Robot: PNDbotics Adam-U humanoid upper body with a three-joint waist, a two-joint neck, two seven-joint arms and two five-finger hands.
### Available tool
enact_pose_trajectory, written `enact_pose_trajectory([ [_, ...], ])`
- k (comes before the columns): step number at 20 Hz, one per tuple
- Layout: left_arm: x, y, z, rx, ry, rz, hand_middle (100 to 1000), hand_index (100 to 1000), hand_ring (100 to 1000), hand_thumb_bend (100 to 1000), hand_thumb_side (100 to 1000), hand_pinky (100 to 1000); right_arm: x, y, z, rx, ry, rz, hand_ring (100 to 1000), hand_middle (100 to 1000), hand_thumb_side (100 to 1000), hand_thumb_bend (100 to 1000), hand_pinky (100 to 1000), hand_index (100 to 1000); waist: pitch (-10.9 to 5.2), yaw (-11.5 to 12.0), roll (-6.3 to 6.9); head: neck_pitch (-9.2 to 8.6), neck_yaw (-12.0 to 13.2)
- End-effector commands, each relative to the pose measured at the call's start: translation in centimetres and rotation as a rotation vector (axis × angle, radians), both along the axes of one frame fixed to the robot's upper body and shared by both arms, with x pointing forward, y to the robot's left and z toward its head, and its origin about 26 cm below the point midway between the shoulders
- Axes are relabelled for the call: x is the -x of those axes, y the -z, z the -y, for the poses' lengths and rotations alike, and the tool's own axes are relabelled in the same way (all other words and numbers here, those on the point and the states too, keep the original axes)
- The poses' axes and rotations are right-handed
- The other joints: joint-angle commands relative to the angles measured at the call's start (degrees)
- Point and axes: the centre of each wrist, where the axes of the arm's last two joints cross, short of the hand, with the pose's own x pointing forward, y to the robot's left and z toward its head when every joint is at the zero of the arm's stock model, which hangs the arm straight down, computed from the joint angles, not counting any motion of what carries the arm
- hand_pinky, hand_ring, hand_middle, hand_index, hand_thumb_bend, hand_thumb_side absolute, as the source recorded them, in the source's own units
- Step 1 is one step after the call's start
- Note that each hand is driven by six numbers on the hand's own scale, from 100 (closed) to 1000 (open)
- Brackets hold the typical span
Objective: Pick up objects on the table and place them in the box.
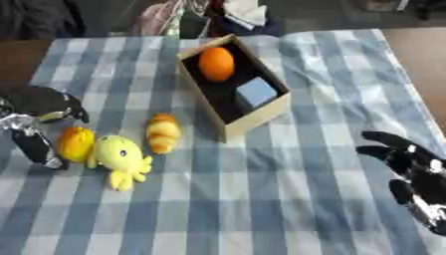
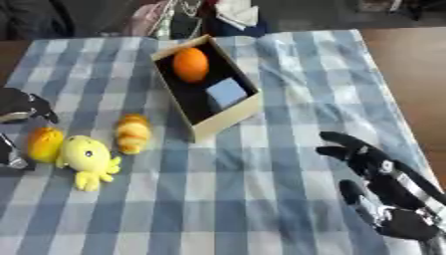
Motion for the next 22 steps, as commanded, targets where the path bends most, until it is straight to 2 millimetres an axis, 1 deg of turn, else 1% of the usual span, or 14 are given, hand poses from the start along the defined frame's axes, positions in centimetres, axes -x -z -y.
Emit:
enact_pose_trajectory([
  [1,-0.2,-0.7,-0.3,-0.032,-0.004,0.020,704,818,707,614,241,757,-0.1,-0.5,0.4,0.015,0.008,0.017,917,970,438,100,1000,1000,-1.28,-0.04,-0.03,-0.08,0.12],
  [3,-0.3,-0.3,-0.4,-0.030,-0.002,0.023,641,778,645,548,129,710,-0.1,-0.5,0.3,0.014,0.006,0.017,917,971,446,100,1000,1000,-1.27,-0.05,-0.08,-0.11,0.15],
  [4,-0.3,-0.3,-0.4,-0.030,0.002,0.033,611,753,618,497,100,690,-0.1,-0.5,0.3,0.015,0.006,0.016,917,971,449,100,1000,1000,-1.28,-0.02,-0.10,-0.08,0.16],
  [7,-0.4,-0.4,-0.4,-0.022,0.010,0.076,524,680,548,354,100,642,-0.1,-0.4,0.4,0.015,0.008,0.014,918,971,448,100,1000,1000,-1.30,0.07,-0.15,-0.07,0.18],
  [8,-0.4,-0.6,-0.3,-0.016,0.012,0.091,509,665,533,334,100,632,-0.1,-0.4,0.4,0.015,0.008,0.014,918,971,448,100,1000,1000,-1.32,0.11,-0.17,-0.10,0.14],
  [11,-0.4,-1.5,-0.1,0.005,0.023,0.132,484,636,510,305,100,619,-0.1,-0.4,0.3,0.015,0.007,0.014,918,971,450,100,1000,1000,-1.39,0.20,-0.23,-0.13,0.01],
  [15,-0.3,-3.7,1.0,0.027,0.048,0.183,469,619,499,276,100,618,0.0,-0.4,0.4,0.014,0.009,0.011,919,972,452,100,1000,1000,-1.46,0.26,-0.28,-0.14,-0.16],
  [19,0.2,-6.8,2.9,0.040,0.101,0.210,468,616,499,273,100,623,0.0,-0.3,0.4,0.016,0.009,0.009,920,972,454,100,1000,1000,-1.55,0.08,-0.27,-0.11,-0.33],
  [22,0.4,-9.5,4.7,0.055,0.174,0.268,468,616,499,271,100,621,0.0,-0.2,0.4,0.018,0.007,0.006,920,972,456,100,1000,1000,-1.71,-0.14,-0.15,0.05,-0.34],
])
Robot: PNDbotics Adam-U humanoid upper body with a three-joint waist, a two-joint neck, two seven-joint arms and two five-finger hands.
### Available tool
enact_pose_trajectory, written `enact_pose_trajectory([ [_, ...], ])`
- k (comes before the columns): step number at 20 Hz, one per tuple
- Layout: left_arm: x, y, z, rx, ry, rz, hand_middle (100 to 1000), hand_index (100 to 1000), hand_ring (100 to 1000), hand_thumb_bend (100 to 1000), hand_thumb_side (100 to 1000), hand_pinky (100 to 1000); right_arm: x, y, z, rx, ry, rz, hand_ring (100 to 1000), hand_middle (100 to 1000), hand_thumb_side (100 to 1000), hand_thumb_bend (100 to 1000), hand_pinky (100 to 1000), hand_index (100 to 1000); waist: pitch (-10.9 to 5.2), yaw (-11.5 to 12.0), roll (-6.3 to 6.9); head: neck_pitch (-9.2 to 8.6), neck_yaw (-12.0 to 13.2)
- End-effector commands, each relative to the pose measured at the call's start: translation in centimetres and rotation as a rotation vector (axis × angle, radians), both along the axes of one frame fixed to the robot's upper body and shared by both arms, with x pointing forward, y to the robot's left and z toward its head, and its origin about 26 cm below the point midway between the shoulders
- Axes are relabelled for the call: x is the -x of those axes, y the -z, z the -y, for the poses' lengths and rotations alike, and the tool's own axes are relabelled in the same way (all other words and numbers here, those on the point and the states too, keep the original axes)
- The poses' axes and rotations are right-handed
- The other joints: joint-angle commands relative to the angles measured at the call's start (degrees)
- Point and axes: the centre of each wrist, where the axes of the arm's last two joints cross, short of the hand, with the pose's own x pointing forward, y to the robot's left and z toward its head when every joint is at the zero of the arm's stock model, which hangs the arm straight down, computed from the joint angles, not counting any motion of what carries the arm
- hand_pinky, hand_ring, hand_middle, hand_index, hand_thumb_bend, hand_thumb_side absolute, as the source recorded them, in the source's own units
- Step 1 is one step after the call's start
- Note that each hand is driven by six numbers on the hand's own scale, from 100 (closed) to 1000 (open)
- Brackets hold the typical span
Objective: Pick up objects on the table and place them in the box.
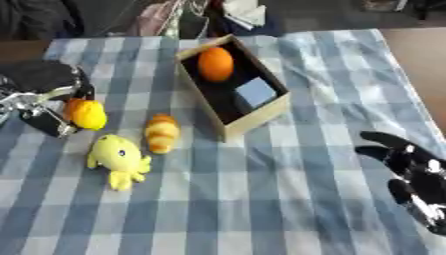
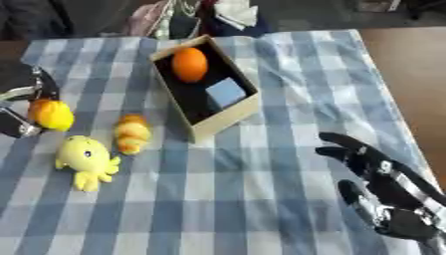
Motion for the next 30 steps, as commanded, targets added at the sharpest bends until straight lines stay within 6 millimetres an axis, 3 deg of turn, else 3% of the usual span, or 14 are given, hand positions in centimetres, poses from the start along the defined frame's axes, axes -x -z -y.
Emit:
enact_pose_trajectory([
  [1,0.5,-3.9,1.4,-0.026,0.064,0.081,468,616,499,272,100,622,0.0,-0.5,0.2,0.016,0.001,0.014,920,972,456,100,1000,1000,-1.78,-0.19,-0.11,0.11,-0.12],
  [8,-3.1,-5.6,7.1,-0.031,0.273,0.105,482,632,513,293,100,630,0.0,-0.2,-0.1,0.017,-0.016,0.003,921,972,456,100,1000,1000,-2.36,-1.26,-0.34,0.58,-0.06],
  [15,-6.7,-3.9,12.1,-0.044,0.434,0.078,503,653,535,297,100,642,0.0,-0.1,-0.4,0.014,-0.034,-0.002,921,972,459,100,1000,1000,-2.53,-2.50,-0.44,1.16,0.29],
  [23,-7.8,-1.3,14.8,-0.062,0.526,-0.006,539,683,565,289,100,656,0.0,-0.1,-0.7,0.013,-0.047,-0.001,922,973,457,100,1000,1000,-2.52,-3.29,-0.46,0.83,0.40],
  [30,-8.3,-0.2,15.3,-0.084,0.525,-0.022,580,719,598,329,100,677,-0.1,-0.1,-0.9,0.011,-0.051,-0.002,922,973,458,100,1000,1000,-2.46,-3.62,-0.56,0.75,0.39],
])
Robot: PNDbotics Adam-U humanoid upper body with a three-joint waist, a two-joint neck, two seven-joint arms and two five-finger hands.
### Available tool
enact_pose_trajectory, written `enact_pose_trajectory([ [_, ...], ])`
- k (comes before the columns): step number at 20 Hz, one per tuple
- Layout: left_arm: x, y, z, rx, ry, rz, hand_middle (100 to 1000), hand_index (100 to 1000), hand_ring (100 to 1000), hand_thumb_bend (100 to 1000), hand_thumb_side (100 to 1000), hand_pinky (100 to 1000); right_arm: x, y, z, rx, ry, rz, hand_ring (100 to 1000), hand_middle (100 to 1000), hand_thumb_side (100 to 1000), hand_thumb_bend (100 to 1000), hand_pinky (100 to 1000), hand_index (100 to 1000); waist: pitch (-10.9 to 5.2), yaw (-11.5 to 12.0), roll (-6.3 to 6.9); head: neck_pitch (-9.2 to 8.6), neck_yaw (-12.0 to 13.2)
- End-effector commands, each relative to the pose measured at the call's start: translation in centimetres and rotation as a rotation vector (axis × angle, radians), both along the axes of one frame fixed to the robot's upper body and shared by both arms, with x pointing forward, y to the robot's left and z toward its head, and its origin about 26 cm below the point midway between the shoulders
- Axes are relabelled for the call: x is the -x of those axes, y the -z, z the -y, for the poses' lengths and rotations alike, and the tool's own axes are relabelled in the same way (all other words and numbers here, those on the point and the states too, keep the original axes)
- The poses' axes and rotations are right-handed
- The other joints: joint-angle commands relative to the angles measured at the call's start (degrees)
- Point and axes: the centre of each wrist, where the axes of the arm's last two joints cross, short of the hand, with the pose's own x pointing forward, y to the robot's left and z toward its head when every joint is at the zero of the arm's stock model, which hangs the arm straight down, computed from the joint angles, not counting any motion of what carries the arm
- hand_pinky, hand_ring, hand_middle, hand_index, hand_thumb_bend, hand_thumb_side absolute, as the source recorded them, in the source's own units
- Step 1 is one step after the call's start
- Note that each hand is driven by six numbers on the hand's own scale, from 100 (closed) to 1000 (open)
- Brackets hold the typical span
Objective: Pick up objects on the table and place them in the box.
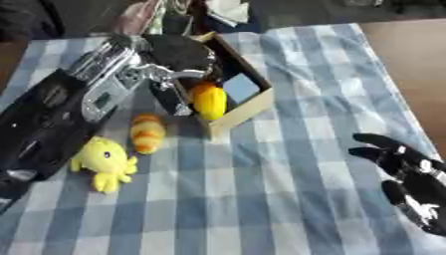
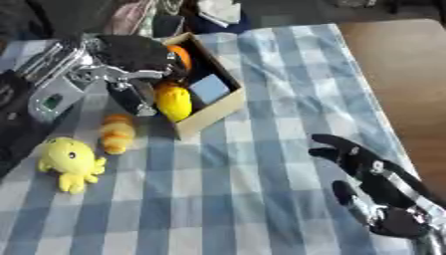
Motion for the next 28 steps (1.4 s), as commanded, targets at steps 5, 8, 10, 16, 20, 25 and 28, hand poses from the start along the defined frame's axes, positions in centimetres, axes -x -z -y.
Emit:
enact_pose_trajectory([
  [5,-0.5,-0.7,-0.4,-0.052,-0.041,0.059,609,751,620,361,100,695,-0.1,-0.6,0.0,-0.001,-0.008,0.019,922,973,459,100,1000,1000,-1.84,-0.19,-0.69,-0.35,0.12],
  [8,-0.8,-0.6,-0.7,-0.070,-0.070,0.079,630,775,635,379,100,703,-0.2,-0.6,-0.1,-0.002,-0.009,0.019,922,973,461,100,1000,1000,-1.81,-0.25,-0.73,-0.45,0.07],
  [10,-0.9,-0.5,-0.8,-0.072,-0.081,0.093,639,784,641,390,100,706,-0.2,-0.5,-0.1,-0.001,-0.009,0.018,922,973,462,100,1000,1000,-1.79,-0.30,-0.76,-0.57,0.04],
  [16,-1.1,-0.8,-0.8,-0.015,-0.083,0.166,655,814,649,416,104,710,-0.2,-0.5,-0.1,-0.002,-0.009,0.016,923,973,464,100,1000,1000,-1.75,-0.57,-0.80,-0.64,0.05],
  [20,-1.2,-1.2,-0.7,0.021,-0.090,0.208,668,830,659,423,108,715,-0.2,-0.5,-0.1,-0.002,-0.011,0.015,923,973,464,100,1000,1000,-1.77,-0.70,-0.78,-0.62,0.01],
  [25,-1.0,-1.7,-0.9,0.044,-0.098,0.232,681,836,673,424,109,726,-0.2,-0.5,-0.2,-0.003,-0.011,0.014,923,974,461,100,1000,1000,-1.86,-0.84,-0.79,-0.67,-0.08],
  [28,-0.5,-2.4,-1.5,0.038,-0.094,0.234,678,827,676,424,117,731,-0.2,-0.4,-0.1,-0.003,-0.008,0.013,923,974,462,100,1000,1000,-1.95,-0.66,-0.73,-0.68,-0.22],
])
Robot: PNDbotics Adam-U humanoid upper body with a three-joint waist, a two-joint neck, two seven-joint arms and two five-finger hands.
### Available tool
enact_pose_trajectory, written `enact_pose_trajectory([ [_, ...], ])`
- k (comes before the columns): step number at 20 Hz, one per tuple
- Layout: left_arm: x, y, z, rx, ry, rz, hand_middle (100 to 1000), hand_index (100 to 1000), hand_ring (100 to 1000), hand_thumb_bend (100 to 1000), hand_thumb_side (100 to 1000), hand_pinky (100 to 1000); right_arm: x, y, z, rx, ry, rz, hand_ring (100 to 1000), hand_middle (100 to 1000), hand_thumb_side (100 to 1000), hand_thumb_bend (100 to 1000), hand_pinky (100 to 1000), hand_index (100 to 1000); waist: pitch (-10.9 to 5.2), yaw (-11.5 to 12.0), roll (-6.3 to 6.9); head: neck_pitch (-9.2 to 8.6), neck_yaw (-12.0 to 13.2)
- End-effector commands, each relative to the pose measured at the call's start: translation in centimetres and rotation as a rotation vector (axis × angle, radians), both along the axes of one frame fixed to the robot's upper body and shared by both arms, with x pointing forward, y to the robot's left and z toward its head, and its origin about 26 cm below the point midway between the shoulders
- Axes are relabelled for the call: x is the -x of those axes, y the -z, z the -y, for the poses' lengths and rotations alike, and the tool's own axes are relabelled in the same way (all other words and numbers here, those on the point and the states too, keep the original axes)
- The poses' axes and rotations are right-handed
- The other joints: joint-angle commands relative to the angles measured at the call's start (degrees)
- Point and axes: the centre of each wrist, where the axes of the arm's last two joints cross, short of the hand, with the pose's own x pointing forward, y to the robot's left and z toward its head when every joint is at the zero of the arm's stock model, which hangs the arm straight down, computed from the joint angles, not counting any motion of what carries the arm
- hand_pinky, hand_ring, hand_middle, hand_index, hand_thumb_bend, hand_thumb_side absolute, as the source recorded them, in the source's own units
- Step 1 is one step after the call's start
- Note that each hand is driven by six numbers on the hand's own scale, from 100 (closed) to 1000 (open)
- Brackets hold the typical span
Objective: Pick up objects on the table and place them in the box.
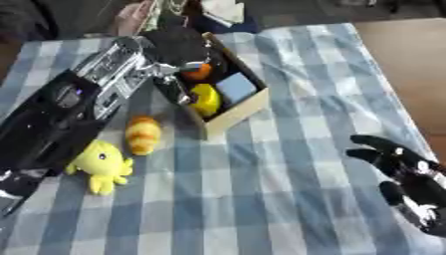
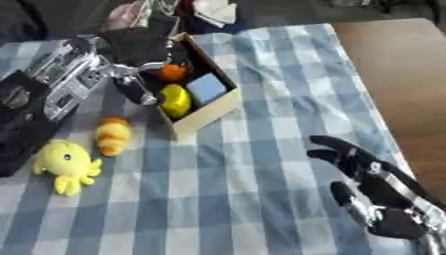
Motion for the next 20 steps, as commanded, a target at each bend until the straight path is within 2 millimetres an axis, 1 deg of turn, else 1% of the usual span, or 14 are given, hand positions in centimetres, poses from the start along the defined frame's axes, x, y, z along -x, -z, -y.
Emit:
enact_pose_trajectory([
  [1,1.0,-2.6,-1.2,-0.007,-0.003,0.046,671,815,672,420,121,731,-0.1,-0.6,0.1,0.002,-0.002,0.019,923,974,461,100,1000,1000,-1.98,0.21,-0.67,-0.60,-0.27],
  [4,2.5,-3.7,-2.5,-0.020,0.006,0.015,660,806,666,410,132,731,-0.1,-0.6,0.4,0.006,0.006,0.016,923,974,462,100,1000,1000,-2.11,0.67,-0.39,-0.53,-0.77],
  [7,4.8,-4.7,-4.0,-0.034,0.009,-0.025,647,791,660,409,139,733,-0.1,-0.6,0.6,0.010,0.015,0.016,923,974,461,100,1000,1000,-2.22,1.29,-0.12,-0.44,-1.44],
  [11,8.2,-4.9,-5.9,-0.069,-0.019,-0.114,647,788,661,428,166,735,-0.1,-0.6,0.9,0.015,0.026,0.016,923,974,460,100,1000,1000,-2.31,1.99,0.20,-0.40,-2.25],
  [14,10.3,-4.0,-7.4,-0.098,-0.078,-0.193,651,789,665,444,185,737,-0.1,-0.7,1.0,0.016,0.031,0.019,924,974,458,100,1000,1000,-2.32,2.58,0.33,-0.42,-2.88],
  [16,11.3,-3.3,-8.3,-0.106,-0.121,-0.230,652,791,667,458,194,737,-0.1,-0.7,1.1,0.017,0.035,0.020,924,974,458,100,1000,1000,-2.31,2.95,0.32,-0.40,-3.27],
  [20,12.1,-1.2,-9.8,-0.133,-0.210,-0.298,664,808,675,484,218,738,-0.1,-0.7,1.2,0.016,0.044,0.020,924,974,459,100,1000,1000,-2.28,3.82,0.34,-0.25,-3.68],
])
